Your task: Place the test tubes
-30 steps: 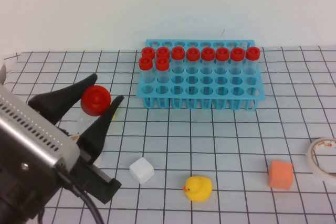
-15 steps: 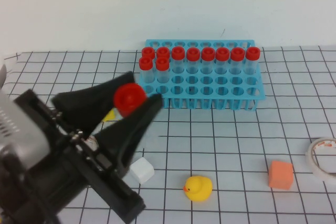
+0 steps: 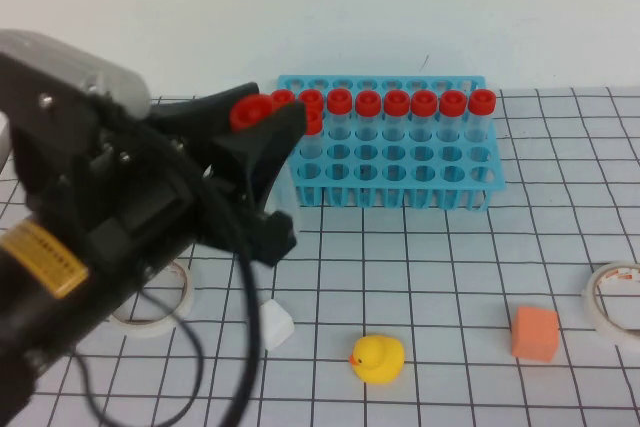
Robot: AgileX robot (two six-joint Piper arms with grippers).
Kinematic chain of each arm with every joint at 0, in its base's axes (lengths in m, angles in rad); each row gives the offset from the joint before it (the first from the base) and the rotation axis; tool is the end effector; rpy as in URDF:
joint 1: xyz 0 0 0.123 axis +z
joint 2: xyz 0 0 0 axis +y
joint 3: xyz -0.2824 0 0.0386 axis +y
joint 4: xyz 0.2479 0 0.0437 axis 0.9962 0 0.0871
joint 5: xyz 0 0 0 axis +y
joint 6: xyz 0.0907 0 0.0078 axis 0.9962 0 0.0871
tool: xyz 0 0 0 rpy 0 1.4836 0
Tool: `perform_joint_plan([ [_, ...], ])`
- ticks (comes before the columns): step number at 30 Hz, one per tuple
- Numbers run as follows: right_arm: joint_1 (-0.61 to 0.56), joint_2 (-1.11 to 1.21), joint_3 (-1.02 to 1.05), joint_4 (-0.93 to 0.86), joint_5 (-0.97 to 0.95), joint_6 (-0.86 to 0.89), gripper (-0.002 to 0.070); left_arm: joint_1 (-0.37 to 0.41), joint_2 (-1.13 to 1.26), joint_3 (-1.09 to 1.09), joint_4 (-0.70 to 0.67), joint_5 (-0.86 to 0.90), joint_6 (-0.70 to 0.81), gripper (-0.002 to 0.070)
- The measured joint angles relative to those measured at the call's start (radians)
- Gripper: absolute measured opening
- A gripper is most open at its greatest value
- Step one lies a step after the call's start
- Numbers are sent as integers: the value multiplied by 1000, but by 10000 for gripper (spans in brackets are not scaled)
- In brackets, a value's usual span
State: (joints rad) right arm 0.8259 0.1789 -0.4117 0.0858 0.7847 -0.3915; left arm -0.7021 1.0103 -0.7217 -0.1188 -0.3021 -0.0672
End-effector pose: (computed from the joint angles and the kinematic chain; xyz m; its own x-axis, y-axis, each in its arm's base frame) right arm 0.0240 0.0341 0.2703 -0.0361 -0.5173 -0.8551 -0.8271 0.4957 -0.2650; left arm 0.1725 -0.1417 0.3629 -0.0372 -0.2038 -0.9783 0.6221 0.7615 -0.1822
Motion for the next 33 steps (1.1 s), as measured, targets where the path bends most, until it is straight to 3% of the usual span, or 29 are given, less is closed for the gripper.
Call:
perform_joint_plan([
  [6,0,0,0,0,0,0,-1,6,126,0,-72,-141,153,256],
  [13,0,0,0,0,0,2,-1,11,271,-4,-102,-318,170,256],
  [20,0,0,0,0,0,2,-1,91,444,-92,-113,-377,160,256],
  [26,0,0,0,0,0,2,-1,171,556,-172,-70,-397,-90,256],
  [33,0,0,0,0,0,2,-1,222,691,-305,207,-397,-317,256],
])
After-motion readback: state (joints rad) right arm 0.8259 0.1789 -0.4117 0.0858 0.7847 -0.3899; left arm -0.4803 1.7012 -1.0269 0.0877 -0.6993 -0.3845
